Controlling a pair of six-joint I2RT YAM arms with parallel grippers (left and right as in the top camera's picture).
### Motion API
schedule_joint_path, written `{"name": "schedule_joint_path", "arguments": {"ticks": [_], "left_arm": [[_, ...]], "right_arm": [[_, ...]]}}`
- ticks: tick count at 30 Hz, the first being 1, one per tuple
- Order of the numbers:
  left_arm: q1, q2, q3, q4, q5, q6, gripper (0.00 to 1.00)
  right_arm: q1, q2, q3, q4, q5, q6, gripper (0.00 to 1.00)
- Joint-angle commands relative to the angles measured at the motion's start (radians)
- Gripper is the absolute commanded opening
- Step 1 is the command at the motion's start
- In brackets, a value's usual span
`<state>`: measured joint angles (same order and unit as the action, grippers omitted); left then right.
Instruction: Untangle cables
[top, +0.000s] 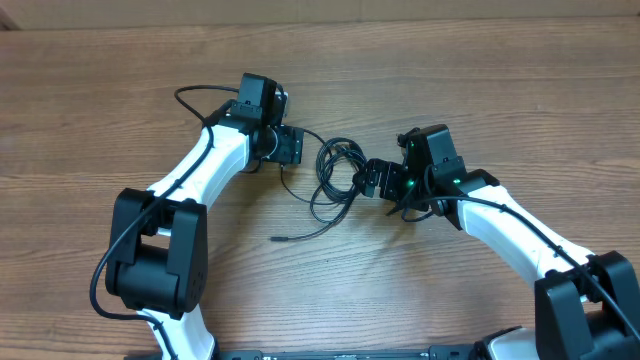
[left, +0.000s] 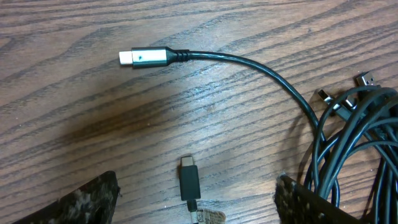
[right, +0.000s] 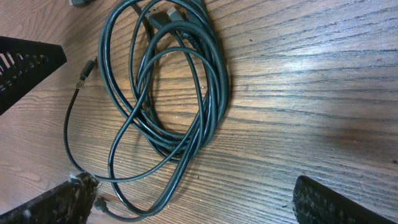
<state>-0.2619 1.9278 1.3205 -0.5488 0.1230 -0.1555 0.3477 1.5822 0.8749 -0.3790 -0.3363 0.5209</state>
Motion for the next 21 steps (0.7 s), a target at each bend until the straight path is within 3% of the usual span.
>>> {"name": "schedule_joint_path", "arguments": {"ticks": [1,21], "left_arm": [[-0.003,-0.018,0.004,0.004,0.012,-0.009,0.81],[-0.003,-0.018,0.004,0.004,0.012,-0.009,0.81]], "right_arm": [[0.005,0.005,0.007,0.006,0.000,0.003,1.00],[0.005,0.005,0.007,0.006,0.000,0.003,1.00]]}}
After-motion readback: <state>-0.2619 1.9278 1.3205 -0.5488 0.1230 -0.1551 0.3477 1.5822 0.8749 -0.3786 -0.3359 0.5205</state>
